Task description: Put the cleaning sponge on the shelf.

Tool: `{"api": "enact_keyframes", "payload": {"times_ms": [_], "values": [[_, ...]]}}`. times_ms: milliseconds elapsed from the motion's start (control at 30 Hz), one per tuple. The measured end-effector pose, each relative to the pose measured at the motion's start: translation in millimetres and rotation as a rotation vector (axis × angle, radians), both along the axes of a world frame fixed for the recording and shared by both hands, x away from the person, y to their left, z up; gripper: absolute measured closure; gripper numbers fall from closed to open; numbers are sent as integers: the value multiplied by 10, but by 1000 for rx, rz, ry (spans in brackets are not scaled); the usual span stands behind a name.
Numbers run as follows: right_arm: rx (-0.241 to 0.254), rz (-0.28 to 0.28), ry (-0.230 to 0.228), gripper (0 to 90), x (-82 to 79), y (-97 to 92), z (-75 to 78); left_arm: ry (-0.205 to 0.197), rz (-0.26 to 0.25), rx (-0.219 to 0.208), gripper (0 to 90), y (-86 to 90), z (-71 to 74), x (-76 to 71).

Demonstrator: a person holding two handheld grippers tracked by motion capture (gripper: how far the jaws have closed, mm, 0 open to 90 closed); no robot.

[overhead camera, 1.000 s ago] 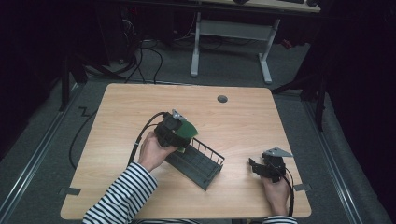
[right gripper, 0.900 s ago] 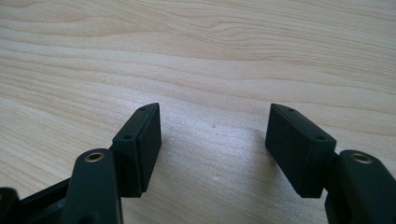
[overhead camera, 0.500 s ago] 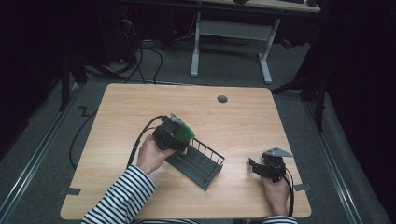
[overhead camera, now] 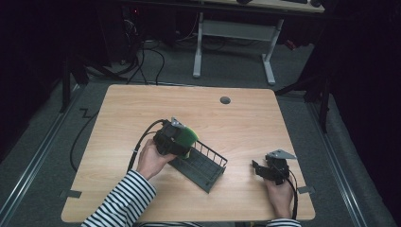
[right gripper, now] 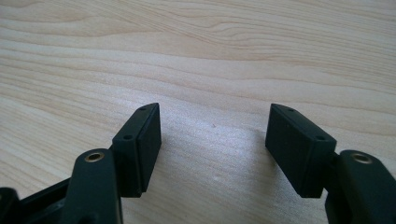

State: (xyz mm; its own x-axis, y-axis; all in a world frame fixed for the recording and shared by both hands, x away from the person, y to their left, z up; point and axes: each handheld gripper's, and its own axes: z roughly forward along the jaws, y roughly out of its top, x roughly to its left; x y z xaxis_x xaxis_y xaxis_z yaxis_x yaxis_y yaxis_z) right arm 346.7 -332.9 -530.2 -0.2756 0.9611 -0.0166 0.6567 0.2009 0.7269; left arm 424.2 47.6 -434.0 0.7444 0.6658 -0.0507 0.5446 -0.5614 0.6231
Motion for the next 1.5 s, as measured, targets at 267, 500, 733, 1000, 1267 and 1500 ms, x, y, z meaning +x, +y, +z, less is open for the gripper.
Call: {"api": "enact_keyframes", "payload": {"times_ms": [267,500,733,1000,1267,1500], "values": [[0,0,0,361,0,0,0,-6,4,-58,229,108,81,-25],[1,0,0,360,0,1,0,-53,27,-105,231,260,197,-74],[0,1,-1,359,0,1,-1,-71,62,-133,231,484,271,-95],[1,0,0,359,0,2,-1,-92,107,-160,236,753,345,-124],[1,0,0,359,0,2,-1,-100,149,-199,255,996,360,-136],[1,0,-1,359,0,2,-1,-107,190,-218,256,1200,345,-168]]}}
